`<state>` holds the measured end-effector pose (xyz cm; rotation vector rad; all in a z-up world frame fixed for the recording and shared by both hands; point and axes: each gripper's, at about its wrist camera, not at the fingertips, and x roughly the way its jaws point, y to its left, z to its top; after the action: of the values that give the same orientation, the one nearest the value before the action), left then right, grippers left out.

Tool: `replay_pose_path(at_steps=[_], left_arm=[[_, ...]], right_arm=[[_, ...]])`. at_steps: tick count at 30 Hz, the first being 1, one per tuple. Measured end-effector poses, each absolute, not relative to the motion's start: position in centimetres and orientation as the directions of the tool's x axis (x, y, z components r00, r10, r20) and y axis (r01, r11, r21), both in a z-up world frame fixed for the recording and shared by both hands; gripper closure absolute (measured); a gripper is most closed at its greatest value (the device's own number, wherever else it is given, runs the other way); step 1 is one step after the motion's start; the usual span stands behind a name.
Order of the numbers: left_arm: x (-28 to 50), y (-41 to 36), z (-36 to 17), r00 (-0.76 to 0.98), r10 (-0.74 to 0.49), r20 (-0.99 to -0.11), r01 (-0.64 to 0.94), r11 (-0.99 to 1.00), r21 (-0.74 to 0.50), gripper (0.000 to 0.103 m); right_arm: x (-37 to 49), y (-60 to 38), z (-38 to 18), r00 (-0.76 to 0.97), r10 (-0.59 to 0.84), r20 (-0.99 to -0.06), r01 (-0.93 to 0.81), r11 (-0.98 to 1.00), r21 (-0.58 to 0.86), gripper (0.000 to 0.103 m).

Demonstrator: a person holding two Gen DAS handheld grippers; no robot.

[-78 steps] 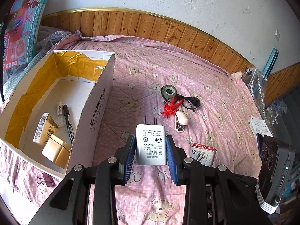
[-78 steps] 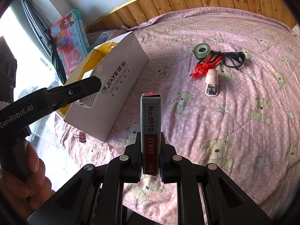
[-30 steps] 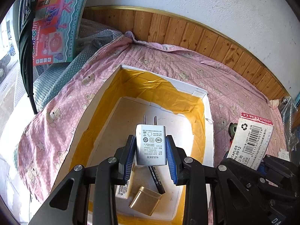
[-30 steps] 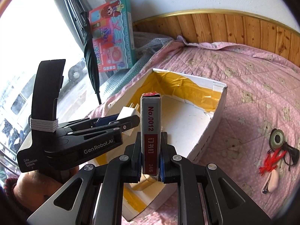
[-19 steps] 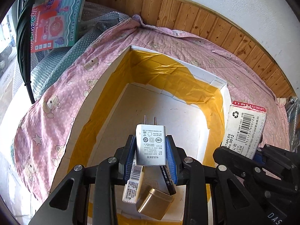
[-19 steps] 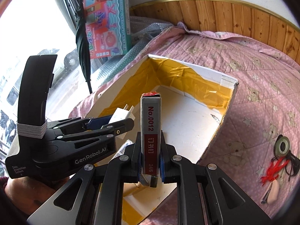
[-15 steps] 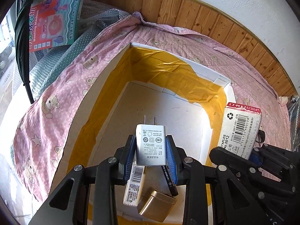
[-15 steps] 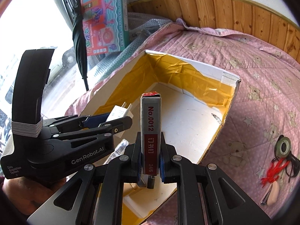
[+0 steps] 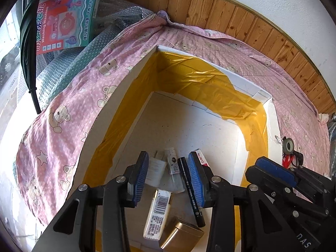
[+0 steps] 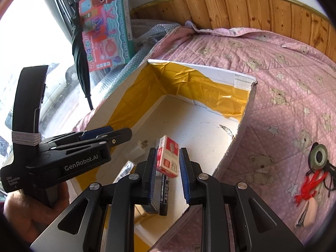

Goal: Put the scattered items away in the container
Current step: 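Open both tools to drop the charger and staples box into the box, then withdraw both tools from the box toward the red figure and pink stapler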

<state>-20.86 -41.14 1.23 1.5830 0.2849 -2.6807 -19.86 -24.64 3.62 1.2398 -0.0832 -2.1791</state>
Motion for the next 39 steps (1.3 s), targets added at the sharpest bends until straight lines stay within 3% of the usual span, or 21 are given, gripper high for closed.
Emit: replay_pose_path(at_steps=[16,39], left_arm=[[-12.9,-38.7,4.4,-0.576,0.135,-0.806,0.029,-0.982,-0.185,0.060],[-3.9,-29.4,4.9,-0.583,0.253,-0.772,-0.142,-0.967,-0.210,0.055]], right_arm=[[-10.0,-21.6,4.9,-0.358,-0.640,-0.680,0.489,-0.749,0.447,0.078],[-4.5,-11.7,1.9,-0.419,-0.618,-0.665,0.338,-0.786,0.518,0.078]])
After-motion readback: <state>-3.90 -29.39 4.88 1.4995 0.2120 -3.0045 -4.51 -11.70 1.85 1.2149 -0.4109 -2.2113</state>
